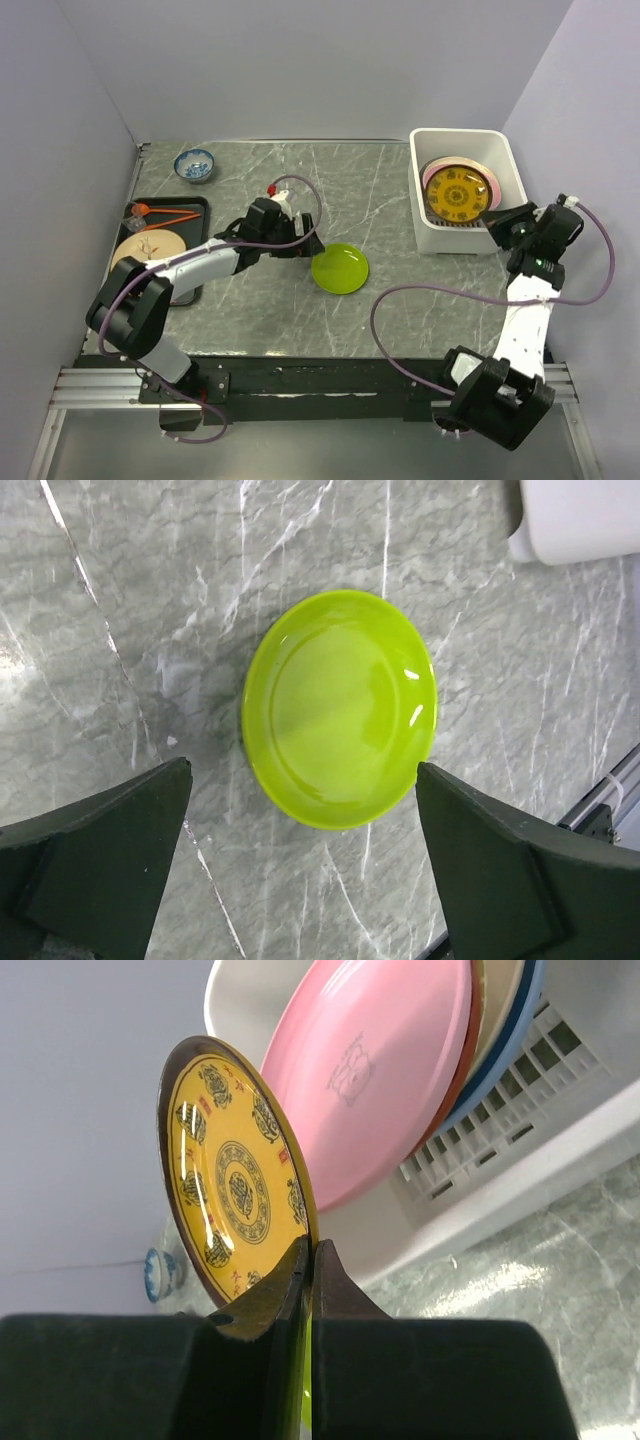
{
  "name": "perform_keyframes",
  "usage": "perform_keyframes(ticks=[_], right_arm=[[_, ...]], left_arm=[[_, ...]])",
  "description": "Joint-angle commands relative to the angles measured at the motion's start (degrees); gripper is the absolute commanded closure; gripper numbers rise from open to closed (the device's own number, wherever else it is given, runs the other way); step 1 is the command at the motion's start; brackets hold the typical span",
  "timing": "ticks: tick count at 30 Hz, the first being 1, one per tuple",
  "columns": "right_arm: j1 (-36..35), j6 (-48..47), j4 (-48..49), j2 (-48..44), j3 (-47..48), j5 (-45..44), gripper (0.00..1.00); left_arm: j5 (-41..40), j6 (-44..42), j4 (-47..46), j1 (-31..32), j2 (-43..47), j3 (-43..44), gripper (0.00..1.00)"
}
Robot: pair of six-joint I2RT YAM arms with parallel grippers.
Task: Place the plates into the plastic bin on the countertop
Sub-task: Move the plate to the center of the board, then place the plate in the plastic bin.
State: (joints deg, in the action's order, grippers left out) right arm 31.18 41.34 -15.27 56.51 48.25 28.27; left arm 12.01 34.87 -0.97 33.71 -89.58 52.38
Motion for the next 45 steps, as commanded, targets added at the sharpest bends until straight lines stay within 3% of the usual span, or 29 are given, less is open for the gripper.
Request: perform_keyframes(ticks=[1, 9, 23, 29, 30, 33, 35, 39, 45], right_arm=[[0.72, 3.13, 7.52, 3.85, 4.05, -0.76, 1.00], [0.90, 7.34, 12.71, 12.29, 6.86, 0.20, 1.00], [0.90, 4.54, 10.96, 17.14, 7.47, 0.64, 0.93], [0.90, 3.83, 10.78, 17.67, 7.04, 3.81, 0.81], [0.90, 3.57, 10.61, 16.89, 6.69, 3.98, 0.69], [0.90, 2.43, 8.86, 14.78, 6.24, 3.20, 0.45], [0.90, 1.55, 7.62, 12.50, 5.98, 2.14, 0.38], [0.90, 1.28, 6.92, 7.40, 5.80, 0.03, 0.31], [0.46, 0.76, 4.64, 0.89, 7.64, 0.29, 0.29]], left_arm=[[-0.85, -1.39, 0.36, -0.05, 3.09, -0.52, 0.01], [-2.25, -2.35, 0.88, -0.05, 5.38, -2.28, 0.01], [-1.99, -1.56, 0.88, -0.05, 4.33, -2.90, 0.01], [-4.01, -2.62, 3.69, -0.05, 4.06, -0.79, 0.01], [-4.27, -2.96, 3.87, -0.05, 4.06, -0.18, 0.01], [-4.54, -3.14, 4.22, -0.05, 4.41, 0.26, 0.01], [-4.36, -2.97, 3.96, -0.05, 4.76, 0.09, 0.01], [-3.75, -2.27, 3.08, -0.05, 5.03, -1.05, 0.01], [-4.28, -1.91, 2.56, -0.05, 5.82, -2.72, 0.01]])
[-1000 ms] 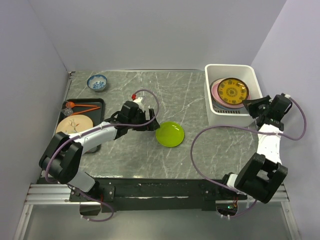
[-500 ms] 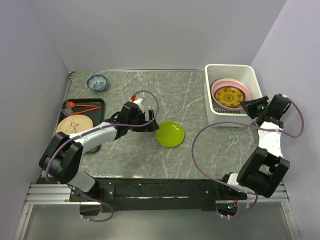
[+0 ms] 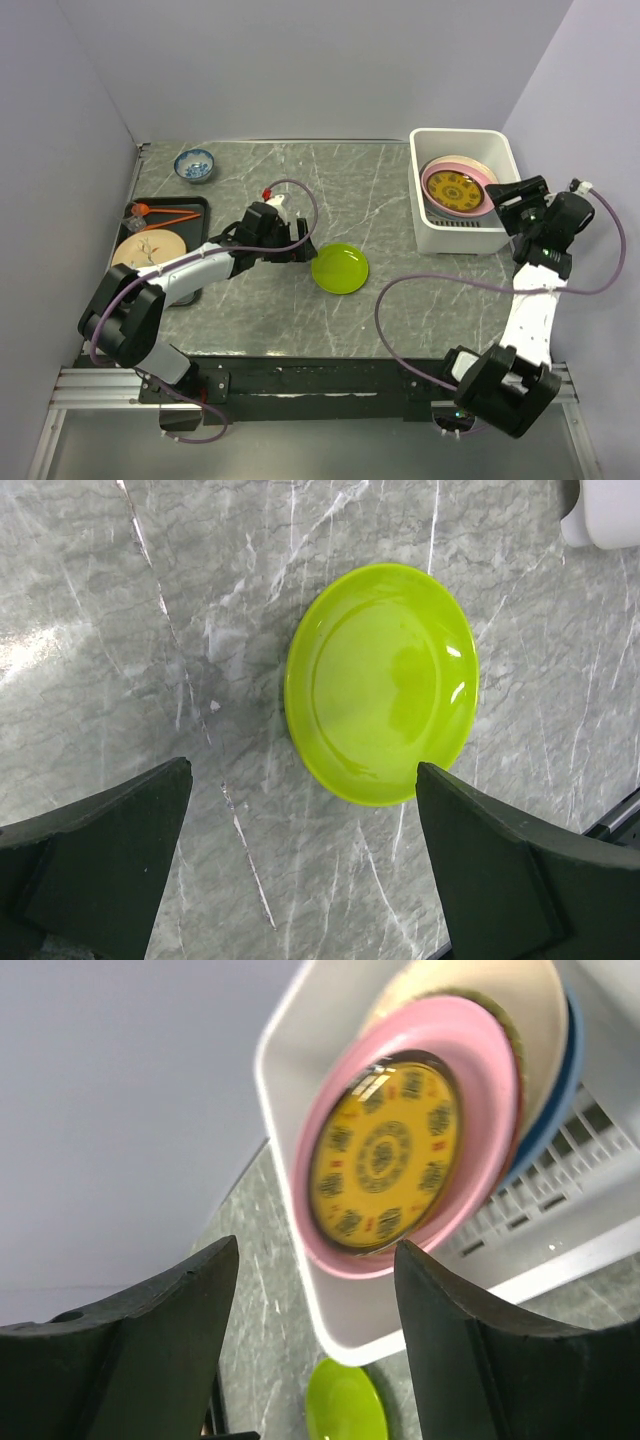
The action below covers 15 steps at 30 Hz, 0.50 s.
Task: Place the plates into the plastic bin on the countertop
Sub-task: Place the plate in the plastic bin.
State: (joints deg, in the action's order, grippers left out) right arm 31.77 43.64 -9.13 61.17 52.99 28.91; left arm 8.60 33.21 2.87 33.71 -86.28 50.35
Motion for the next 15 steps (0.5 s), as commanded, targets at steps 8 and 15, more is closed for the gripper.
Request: perform_keyframes(ticks=[8, 15], right_arm=[[-2.67, -3.64, -5.20, -5.62, 3.44, 3.43, 0.28], [-15.21, -10.32, -14.68, -3.95, 5.46, 0.81, 0.28]], left_arm=[[-0.69, 0.01, -1.90, -0.05, 2.52, -0.95, 0.01], [-0.16, 0.80, -2.34, 0.03, 0.41, -0.07, 0.01]])
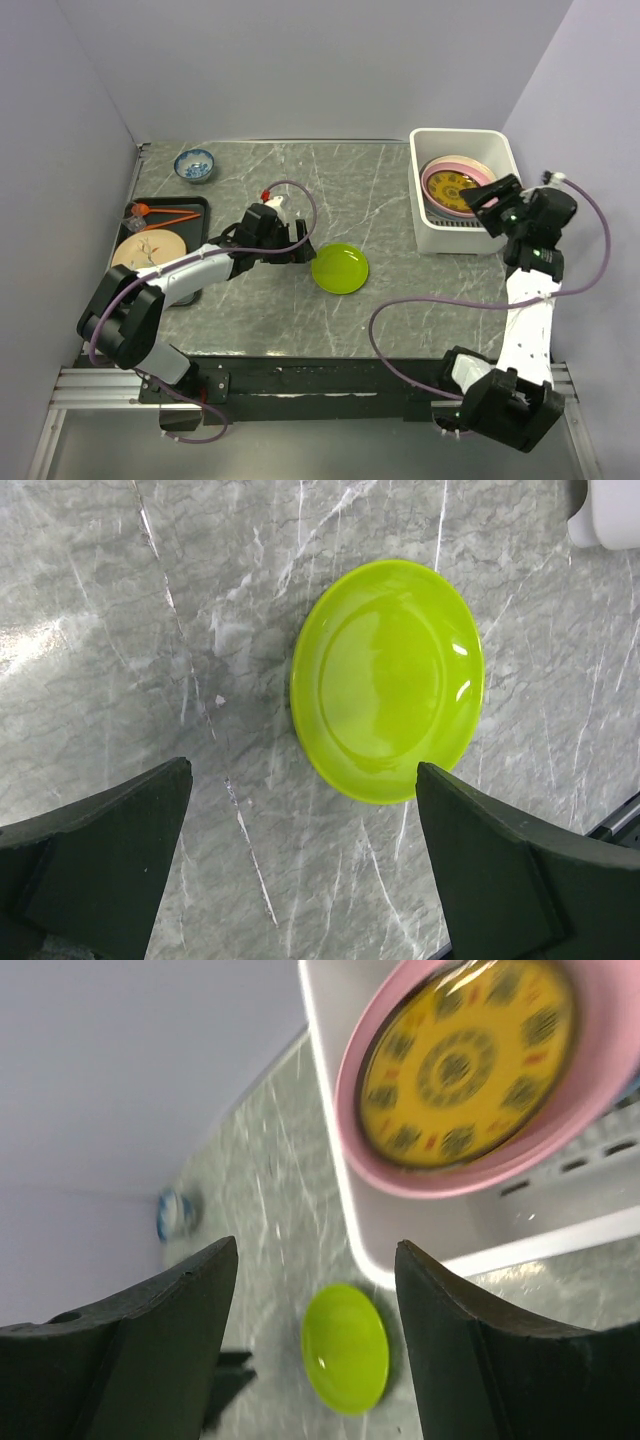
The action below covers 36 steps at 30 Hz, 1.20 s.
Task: Place the plates into the plastic bin on the countertop
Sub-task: Place the plate in the plastic bin.
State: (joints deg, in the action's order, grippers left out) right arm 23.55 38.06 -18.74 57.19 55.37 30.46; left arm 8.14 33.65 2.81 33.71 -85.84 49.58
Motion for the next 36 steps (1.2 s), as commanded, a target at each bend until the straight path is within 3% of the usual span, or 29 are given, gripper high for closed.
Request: perform_keyframes(ticks=[1, 8, 17, 27, 36], right_arm=[[-8.68, -5.19, -5.34, 0.12, 2.72, -1.27, 0.29], [-16.95, -4.23, -2.53, 0.47, -6.92, -3.73, 0.29], [-28.99, 1.57, 7.75, 3.54, -16.87, -7.16, 0.29], [-37.44, 3.94, 15.66, 16.80, -18.28, -9.45, 0.31], [-41.04, 5.35, 18.57, 20.95, -19.95, -10.86, 0.32]], left_arm=[[0.38, 0.54, -2.37, -0.05, -0.55, 0.69, 0.01], [0.47, 1.60, -4.74, -0.05, -0.99, -0.98, 0.01], [1.35, 2.82, -5.88, -0.14, -3.36, -1.07, 0.01], [-0.84, 2.74, -4.57, -0.23, -0.38, -2.73, 0.01], [-1.55, 2.47, -3.86, -0.67, 1.38, -3.61, 0.01]])
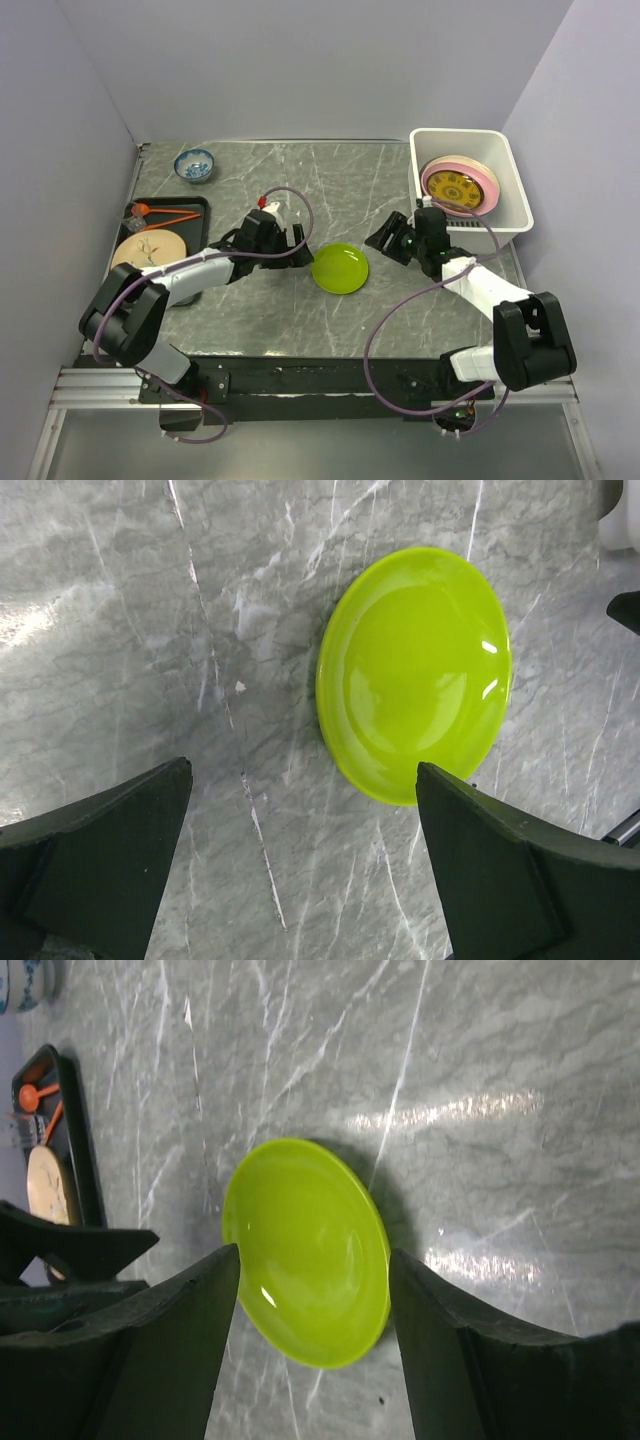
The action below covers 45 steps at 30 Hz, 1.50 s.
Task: Place the plates into the plastic bin on the countertop
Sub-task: Place the plate in the plastic bin, then pick up the plate at the center of the board.
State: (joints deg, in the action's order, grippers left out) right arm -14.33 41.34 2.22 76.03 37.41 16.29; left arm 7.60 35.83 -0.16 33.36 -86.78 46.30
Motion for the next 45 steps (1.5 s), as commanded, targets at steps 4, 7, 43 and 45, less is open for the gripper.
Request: perform_keyframes(ticks=[4, 7, 43, 45], right_arm=[[-5.27, 2.51, -2.66, 0.53, -1.90, 1.03, 0.32], [-6.93, 2.25, -4.23, -0.09, -0.33, -0.91, 0.33], [-10.90, 10.32, 12.34, 1.31, -13.76, -3.29, 0.41], [-10.90, 11.47, 15.52, 2.45, -15.25, -2.24, 0.42]], left_arm=[[-1.36, -0.15, -0.19, -0.58, 1.97, -0.07, 0.01], [-1.44, -0.06, -0.36, -0.67, 1.79, -0.25, 0.01], [1.28, -0.06, -1.68, -1.11, -0.40, 0.72, 0.01], [1.28, 0.02, -1.77, -1.11, -0.49, 0.81, 0.01]])
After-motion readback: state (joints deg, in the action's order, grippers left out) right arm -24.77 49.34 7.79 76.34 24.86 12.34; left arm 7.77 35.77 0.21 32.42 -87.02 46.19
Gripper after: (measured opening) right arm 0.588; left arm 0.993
